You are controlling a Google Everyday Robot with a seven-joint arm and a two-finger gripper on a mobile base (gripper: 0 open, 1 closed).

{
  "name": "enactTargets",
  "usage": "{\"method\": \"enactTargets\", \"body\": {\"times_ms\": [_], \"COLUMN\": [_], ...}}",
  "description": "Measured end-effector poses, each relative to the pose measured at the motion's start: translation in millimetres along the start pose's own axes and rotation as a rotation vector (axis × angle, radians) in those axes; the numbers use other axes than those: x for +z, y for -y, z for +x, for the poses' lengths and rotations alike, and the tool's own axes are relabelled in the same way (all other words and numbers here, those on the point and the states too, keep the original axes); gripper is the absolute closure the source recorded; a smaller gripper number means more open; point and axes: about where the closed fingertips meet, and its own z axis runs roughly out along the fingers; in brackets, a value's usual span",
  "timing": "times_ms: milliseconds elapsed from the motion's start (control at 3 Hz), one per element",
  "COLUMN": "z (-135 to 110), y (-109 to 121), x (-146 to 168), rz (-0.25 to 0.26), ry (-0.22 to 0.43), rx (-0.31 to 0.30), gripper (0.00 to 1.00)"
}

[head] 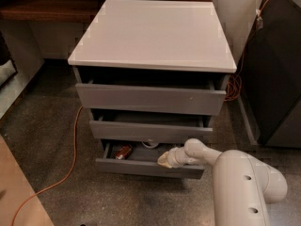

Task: Pick blue plastic bottle from bottom drawer and place on counter

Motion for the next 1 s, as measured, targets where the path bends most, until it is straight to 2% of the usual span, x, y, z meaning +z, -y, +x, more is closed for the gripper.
{"method": "enactTargets", "body": {"times_ms": [333, 667, 1000], "z": [-2.8, -2.8, -2.8], "y": [0.8, 0.8, 7.6], "x": [-1.5, -1.5, 0.6], "rz": [-0.012, -0.012, 0.042], "ry": [0.006, 0.006, -0.005], "rx": [0.006, 0.006, -0.001], "gripper": [1.00, 1.00, 1.00]}}
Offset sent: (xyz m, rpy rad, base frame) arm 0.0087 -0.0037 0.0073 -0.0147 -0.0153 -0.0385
